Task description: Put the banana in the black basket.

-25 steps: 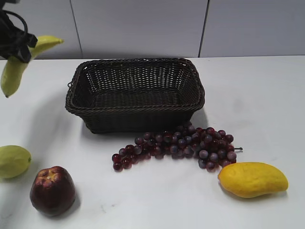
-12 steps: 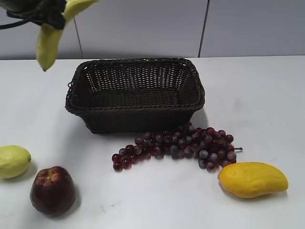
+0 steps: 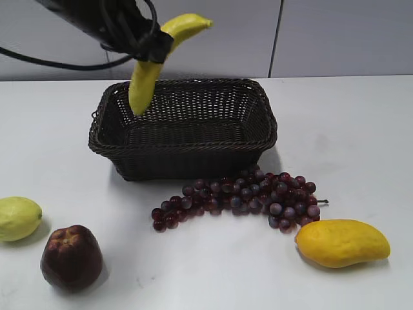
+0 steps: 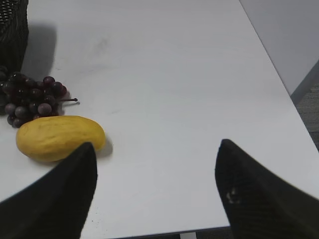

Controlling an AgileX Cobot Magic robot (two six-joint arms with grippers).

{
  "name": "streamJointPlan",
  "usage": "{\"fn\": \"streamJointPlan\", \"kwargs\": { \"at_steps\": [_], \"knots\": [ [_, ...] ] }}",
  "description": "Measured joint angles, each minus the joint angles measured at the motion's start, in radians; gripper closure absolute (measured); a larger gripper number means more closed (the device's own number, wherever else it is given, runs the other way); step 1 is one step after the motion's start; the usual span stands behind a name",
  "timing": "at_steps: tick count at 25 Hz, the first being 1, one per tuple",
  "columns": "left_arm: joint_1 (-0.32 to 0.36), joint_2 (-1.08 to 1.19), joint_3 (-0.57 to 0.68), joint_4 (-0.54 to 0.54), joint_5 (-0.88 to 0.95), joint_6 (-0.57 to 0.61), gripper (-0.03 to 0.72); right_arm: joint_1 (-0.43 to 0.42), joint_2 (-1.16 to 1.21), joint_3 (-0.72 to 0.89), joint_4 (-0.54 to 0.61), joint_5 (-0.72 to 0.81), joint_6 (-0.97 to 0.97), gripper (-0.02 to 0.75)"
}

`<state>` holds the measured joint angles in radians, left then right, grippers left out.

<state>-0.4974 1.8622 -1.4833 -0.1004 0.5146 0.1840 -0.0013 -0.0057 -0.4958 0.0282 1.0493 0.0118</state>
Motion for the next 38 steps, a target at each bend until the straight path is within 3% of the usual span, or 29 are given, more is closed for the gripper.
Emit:
{"fn": "streamJointPlan", "kwargs": {
  "at_steps": [7,12,15,29,34,38],
  "knots": [
    [-0.023,0.102,0.000,0.010,-0.007,0.000,0.273,0.000,0.000,0.000,0.000,0.000,0.000,0.148],
    [-0.025,0.106,0.000,0.006,-0.010,0.000,0.094,0.000,0.000,0.000,0.000,0.000,0.000,0.148],
    [-0.025,0.105,0.000,0.002,-0.010,0.000,0.042,0.000,0.000,0.000,0.000,0.000,0.000,0.148],
    [-0.010,-0.159,0.000,-0.005,0.134,0.000,0.027,0.000,0.000,0.000,0.000,0.000,0.000,0.148],
    [0.053,-0.281,0.000,0.016,0.268,-0.038,0.027,0.000,0.000,0.000,0.000,0.000,0.000,0.148],
    [0.155,-0.346,0.000,0.046,0.472,-0.063,0.036,0.000,0.000,0.000,0.000,0.000,0.000,0.148]
  ]
}}
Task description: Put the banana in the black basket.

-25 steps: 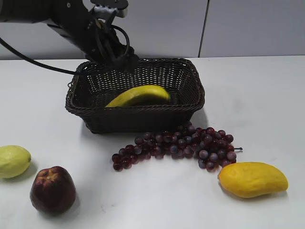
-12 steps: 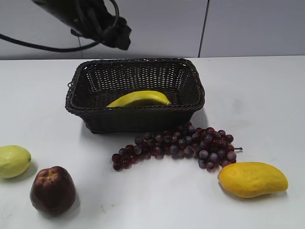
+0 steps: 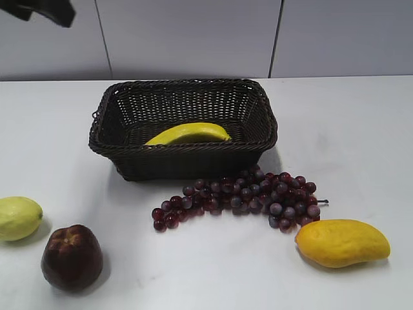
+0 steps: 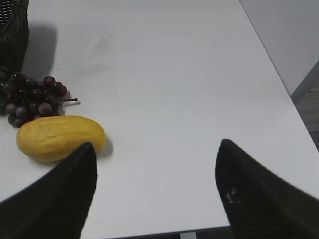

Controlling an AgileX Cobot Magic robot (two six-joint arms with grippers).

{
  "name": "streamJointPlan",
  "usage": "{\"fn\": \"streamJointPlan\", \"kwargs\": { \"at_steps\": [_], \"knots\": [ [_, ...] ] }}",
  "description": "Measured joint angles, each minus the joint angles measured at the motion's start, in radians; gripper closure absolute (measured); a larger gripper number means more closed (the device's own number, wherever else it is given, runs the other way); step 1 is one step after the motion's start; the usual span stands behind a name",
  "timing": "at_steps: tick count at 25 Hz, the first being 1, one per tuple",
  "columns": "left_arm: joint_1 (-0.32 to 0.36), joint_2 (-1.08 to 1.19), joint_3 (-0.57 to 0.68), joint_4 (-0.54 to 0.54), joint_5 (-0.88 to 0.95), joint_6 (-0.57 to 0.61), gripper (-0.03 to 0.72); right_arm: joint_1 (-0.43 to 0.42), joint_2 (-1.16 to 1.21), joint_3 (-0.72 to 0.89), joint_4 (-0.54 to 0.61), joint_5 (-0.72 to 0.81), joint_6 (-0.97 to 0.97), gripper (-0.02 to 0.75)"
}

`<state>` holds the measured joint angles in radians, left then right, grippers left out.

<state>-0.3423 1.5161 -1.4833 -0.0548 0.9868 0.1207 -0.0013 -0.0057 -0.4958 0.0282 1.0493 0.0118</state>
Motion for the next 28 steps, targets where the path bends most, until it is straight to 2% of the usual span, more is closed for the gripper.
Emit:
{"fn": "streamJointPlan", "kwargs": {
  "at_steps": [7,13,19,28],
  "knots": [
    [0.185,-0.052,0.000,0.037,0.204,-0.024,0.056,0.000,0.000,0.000,0.000,0.000,0.000,0.148],
    [0.305,-0.164,0.068,0.045,0.228,-0.027,0.078,0.000,0.000,0.000,0.000,0.000,0.000,0.148],
    [0.309,-0.361,0.239,0.044,0.230,-0.027,0.095,0.000,0.000,0.000,0.000,0.000,0.000,0.148],
    [0.309,-0.749,0.595,0.033,0.188,-0.042,0.098,0.000,0.000,0.000,0.000,0.000,0.000,0.148]
  ]
}}
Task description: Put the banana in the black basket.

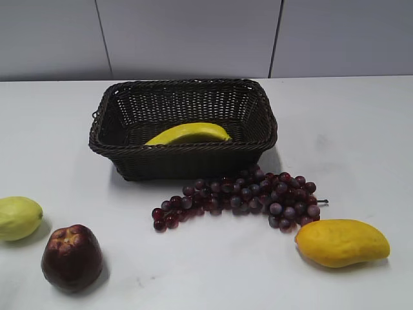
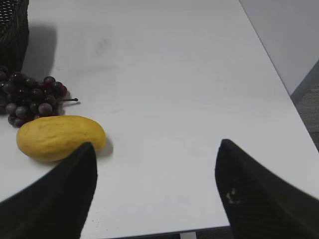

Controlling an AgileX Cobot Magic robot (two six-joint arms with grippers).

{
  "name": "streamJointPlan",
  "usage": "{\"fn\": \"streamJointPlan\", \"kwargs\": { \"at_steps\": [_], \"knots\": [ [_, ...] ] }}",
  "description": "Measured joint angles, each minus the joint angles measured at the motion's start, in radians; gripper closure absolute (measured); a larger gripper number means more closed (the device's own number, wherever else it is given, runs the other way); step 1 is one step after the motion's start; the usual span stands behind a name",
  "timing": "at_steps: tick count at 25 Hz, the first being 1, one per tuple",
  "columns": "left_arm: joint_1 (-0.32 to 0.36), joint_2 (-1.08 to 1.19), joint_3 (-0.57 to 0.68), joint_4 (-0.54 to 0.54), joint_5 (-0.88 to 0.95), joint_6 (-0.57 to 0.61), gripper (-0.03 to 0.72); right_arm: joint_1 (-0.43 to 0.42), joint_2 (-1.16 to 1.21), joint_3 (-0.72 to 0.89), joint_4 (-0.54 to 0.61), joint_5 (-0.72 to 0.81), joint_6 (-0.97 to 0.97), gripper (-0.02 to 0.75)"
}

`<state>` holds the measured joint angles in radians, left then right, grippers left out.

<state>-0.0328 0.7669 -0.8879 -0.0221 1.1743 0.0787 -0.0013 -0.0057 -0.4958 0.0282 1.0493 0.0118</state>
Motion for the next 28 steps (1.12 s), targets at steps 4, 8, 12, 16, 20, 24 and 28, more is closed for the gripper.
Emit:
{"fn": "streamJointPlan", "kwargs": {
  "at_steps": [4,8,12,16,20,24,28],
  "knots": [
    [0.000,-0.226,0.168,-0.003,-0.009,-0.018,0.098,0.000,0.000,0.000,0.000,0.000,0.000,0.148],
    [0.000,-0.421,0.253,-0.003,-0.018,-0.022,0.098,0.000,0.000,0.000,0.000,0.000,0.000,0.148],
    [0.000,-0.572,0.296,-0.006,-0.017,-0.024,0.098,0.000,0.000,0.000,0.000,0.000,0.000,0.148],
    [0.000,-0.663,0.304,-0.018,-0.005,-0.025,0.098,0.000,0.000,0.000,0.000,0.000,0.000,0.148],
    [0.000,-0.672,0.307,-0.030,0.018,-0.025,0.096,0.000,0.000,0.000,0.000,0.000,0.000,0.148],
    [0.000,-0.672,0.342,-0.031,0.019,-0.025,0.095,0.000,0.000,0.000,0.000,0.000,0.000,0.148],
    [0.000,-0.672,0.356,-0.031,0.003,-0.025,0.095,0.000,0.000,0.000,0.000,0.000,0.000,0.148]
  ]
}}
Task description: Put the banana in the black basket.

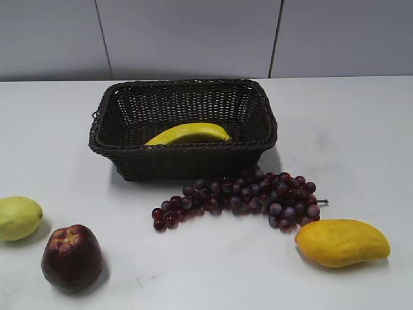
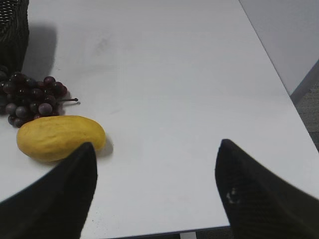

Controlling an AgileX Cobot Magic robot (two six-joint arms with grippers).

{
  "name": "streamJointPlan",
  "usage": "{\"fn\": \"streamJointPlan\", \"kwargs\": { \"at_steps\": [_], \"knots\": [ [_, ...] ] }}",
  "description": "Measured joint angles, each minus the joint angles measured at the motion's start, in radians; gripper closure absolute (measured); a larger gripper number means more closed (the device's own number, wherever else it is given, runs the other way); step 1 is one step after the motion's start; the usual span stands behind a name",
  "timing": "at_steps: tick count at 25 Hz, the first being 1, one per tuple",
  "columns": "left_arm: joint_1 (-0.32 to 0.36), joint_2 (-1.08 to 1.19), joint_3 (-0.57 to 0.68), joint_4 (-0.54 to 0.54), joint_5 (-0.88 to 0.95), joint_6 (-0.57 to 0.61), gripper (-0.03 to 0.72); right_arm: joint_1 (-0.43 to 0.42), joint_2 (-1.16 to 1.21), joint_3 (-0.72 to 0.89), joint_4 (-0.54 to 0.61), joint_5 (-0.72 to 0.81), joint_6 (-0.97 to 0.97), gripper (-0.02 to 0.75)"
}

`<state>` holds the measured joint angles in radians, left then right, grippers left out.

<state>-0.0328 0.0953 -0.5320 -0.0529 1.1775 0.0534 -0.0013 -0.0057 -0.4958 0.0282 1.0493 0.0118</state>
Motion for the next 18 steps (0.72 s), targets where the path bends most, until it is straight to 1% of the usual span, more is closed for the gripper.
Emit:
{"fn": "streamJointPlan", "kwargs": {
  "at_steps": [5,18],
  "knots": [
    [0.000,0.000,0.033,-0.010,-0.072,0.000,0.095,0.000,0.000,0.000,0.000,0.000,0.000,0.148],
    [0.000,0.000,0.036,-0.026,-0.089,0.000,0.098,0.000,0.000,0.000,0.000,0.000,0.000,0.148]
  ]
}}
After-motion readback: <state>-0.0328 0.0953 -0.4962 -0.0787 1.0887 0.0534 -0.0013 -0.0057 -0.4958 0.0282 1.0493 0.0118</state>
